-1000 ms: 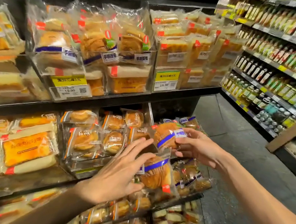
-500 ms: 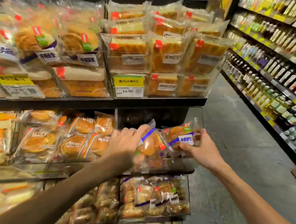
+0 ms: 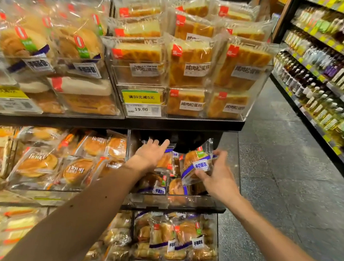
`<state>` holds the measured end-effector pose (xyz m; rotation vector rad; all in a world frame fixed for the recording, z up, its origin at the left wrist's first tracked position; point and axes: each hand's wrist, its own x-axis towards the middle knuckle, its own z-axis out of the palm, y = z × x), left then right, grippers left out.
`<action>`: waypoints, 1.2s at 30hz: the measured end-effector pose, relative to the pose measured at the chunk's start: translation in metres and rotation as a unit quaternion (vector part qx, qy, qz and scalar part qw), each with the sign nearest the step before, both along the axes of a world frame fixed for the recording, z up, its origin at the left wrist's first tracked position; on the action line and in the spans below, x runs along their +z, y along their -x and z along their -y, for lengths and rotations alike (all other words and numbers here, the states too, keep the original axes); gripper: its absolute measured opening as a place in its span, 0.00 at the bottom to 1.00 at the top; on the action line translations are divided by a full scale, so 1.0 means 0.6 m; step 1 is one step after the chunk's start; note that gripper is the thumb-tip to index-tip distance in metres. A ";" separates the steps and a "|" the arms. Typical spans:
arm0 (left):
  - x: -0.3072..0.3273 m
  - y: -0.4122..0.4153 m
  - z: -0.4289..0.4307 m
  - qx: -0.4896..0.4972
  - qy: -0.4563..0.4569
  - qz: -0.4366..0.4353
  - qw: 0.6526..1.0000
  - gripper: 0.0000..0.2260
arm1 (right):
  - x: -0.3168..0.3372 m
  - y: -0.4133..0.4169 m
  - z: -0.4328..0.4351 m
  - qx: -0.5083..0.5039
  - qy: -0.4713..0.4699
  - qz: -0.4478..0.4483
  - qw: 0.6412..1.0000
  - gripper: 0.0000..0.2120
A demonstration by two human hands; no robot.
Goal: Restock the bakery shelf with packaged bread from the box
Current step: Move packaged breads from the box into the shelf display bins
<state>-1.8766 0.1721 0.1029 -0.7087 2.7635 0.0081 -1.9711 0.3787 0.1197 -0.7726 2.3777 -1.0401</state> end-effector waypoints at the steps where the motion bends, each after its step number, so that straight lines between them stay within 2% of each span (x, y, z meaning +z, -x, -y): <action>1: -0.002 0.002 0.003 0.003 0.002 0.004 1.000 0.36 | -0.005 0.003 0.003 -0.002 -0.001 0.005 1.000 0.30; 7: -0.015 0.001 0.008 -0.001 0.098 0.062 0.993 0.33 | -0.027 0.016 0.014 -0.004 0.001 0.017 1.000 0.26; 12: -0.007 0.013 0.003 -0.036 0.151 0.107 0.982 0.27 | -0.039 0.028 0.024 -0.007 0.013 0.010 1.000 0.23; 14: 0.007 0.020 -0.006 -0.042 0.087 0.036 0.995 0.30 | -0.039 0.032 0.031 -0.010 0.020 0.004 1.000 0.24; 15: 0.014 0.022 -0.011 -0.029 0.002 -0.018 0.999 0.33 | -0.038 0.034 0.036 -0.011 0.026 0.005 1.000 0.24; 17: 0.030 0.024 -0.029 0.007 -0.209 -0.090 0.974 0.37 | -0.039 0.037 0.047 -0.018 0.044 0.023 0.999 0.24; 18: 0.033 0.023 -0.039 0.017 -0.274 -0.108 0.955 0.38 | -0.040 0.040 0.053 -0.026 0.052 0.036 0.998 0.24; 20: 0.026 0.024 -0.052 0.036 -0.306 -0.145 0.940 0.37 | -0.044 0.046 0.066 -0.039 0.059 0.069 0.995 0.23; 23: 0.005 0.033 -0.049 0.065 -0.248 -0.196 0.947 0.30 | -0.052 0.052 0.088 -0.023 0.036 0.104 0.994 0.19; 26: -0.015 0.038 -0.042 0.048 -0.161 -0.214 0.962 0.26 | -0.072 0.054 0.109 0.013 -0.022 0.076 0.997 0.19; 30: -0.040 0.041 -0.042 0.011 -0.042 -0.145 0.988 0.26 | -0.093 0.056 0.123 0.020 -0.115 -0.056 0.992 0.23; 36: -0.057 0.053 -0.042 -0.006 0.019 -0.058 0.998 0.25 | -0.096 0.066 0.124 0.052 -0.158 -0.085 0.982 0.22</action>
